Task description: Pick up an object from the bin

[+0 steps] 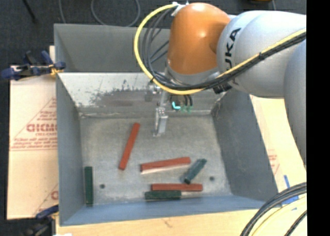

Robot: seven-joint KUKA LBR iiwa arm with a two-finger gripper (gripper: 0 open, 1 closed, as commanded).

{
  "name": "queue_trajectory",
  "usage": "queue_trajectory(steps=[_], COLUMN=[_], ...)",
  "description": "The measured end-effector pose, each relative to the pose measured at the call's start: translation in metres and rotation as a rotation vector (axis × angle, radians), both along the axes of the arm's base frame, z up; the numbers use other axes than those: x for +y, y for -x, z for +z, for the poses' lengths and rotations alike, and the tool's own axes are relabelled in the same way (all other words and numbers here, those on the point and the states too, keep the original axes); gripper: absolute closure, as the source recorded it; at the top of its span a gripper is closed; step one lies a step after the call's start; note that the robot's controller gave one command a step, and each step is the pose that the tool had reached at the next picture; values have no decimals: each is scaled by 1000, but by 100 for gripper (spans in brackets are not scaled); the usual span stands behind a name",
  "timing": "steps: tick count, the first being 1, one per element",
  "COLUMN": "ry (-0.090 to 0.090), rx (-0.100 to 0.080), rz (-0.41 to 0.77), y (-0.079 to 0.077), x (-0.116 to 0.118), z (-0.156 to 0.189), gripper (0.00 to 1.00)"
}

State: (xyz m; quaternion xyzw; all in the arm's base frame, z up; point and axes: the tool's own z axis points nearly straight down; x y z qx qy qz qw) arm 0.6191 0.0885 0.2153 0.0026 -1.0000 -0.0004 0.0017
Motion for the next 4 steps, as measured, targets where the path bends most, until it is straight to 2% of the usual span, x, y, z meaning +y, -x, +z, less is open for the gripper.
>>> queue_trajectory(steps=[1, 2, 3, 4], ry=[0, 0, -1, -2], rx=[1, -1, -8, -15], rz=[5, 91, 87, 49], y=[1, 77, 73, 72], x=[19, 40, 39, 44], z=[-143, -145, -144, 7], gripper=[0, 0, 100, 100])
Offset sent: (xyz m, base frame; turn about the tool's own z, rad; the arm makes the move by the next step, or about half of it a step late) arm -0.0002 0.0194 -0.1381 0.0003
